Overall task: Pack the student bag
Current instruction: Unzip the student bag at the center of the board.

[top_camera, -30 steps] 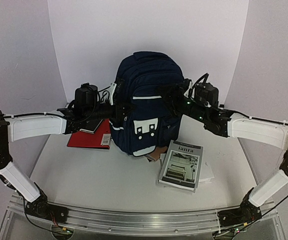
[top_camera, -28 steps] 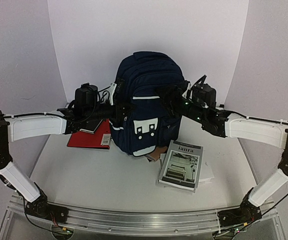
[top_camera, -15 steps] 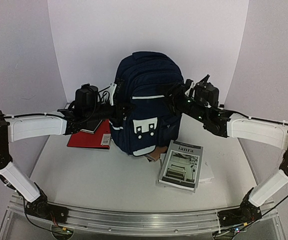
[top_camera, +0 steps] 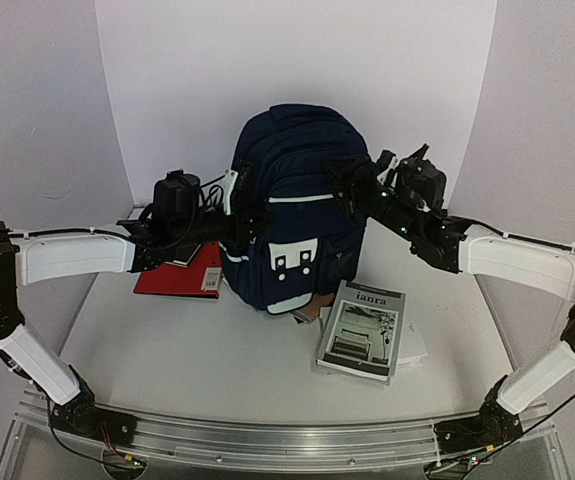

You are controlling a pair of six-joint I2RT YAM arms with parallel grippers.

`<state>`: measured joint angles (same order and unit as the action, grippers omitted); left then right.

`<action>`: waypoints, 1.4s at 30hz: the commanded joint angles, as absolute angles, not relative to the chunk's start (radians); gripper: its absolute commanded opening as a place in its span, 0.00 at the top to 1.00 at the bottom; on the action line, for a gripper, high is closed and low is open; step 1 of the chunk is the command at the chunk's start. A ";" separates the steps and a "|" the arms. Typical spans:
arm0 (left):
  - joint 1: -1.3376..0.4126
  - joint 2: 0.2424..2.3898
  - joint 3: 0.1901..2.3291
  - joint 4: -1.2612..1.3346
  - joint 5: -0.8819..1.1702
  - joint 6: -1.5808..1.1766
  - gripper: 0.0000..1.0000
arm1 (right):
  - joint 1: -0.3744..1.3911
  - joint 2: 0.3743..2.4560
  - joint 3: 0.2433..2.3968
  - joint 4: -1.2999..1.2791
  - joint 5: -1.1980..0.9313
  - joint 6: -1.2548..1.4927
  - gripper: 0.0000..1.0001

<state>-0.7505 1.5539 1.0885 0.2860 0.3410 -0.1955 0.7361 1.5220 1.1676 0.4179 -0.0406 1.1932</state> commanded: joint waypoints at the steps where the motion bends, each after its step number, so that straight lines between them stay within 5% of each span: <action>1: -0.809 1.585 1.077 0.110 0.325 -0.140 1.00 | 0.738 1.568 1.231 0.427 -0.034 1.205 0.46; 5: -0.822 1.581 1.077 0.085 0.306 -0.153 1.00 | 0.738 1.586 1.236 0.428 -0.026 1.201 0.75; 8: -0.822 1.552 1.075 0.079 0.278 -0.195 0.85 | 0.737 1.586 1.241 0.427 -0.002 1.178 0.99; 14: -0.821 1.448 1.083 -0.010 0.140 -0.304 0.44 | 0.688 1.579 1.287 0.423 -0.004 1.069 1.00; 21: -0.757 1.324 1.095 -0.167 0.071 -0.427 0.26 | 0.605 1.559 1.296 0.423 -0.116 0.961 1.00; 31: -0.617 1.442 1.165 -0.154 0.270 -0.458 0.29 | 0.592 1.524 1.254 0.425 -0.178 0.883 1.00; 42: -0.540 1.629 1.297 -0.051 0.424 -0.471 0.56 | 0.582 1.475 1.207 0.425 -0.203 0.863 1.00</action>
<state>-0.5317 1.6076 1.2220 -0.1490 0.3358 -0.4945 0.5896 1.5368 1.2047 0.3681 -0.1855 0.9326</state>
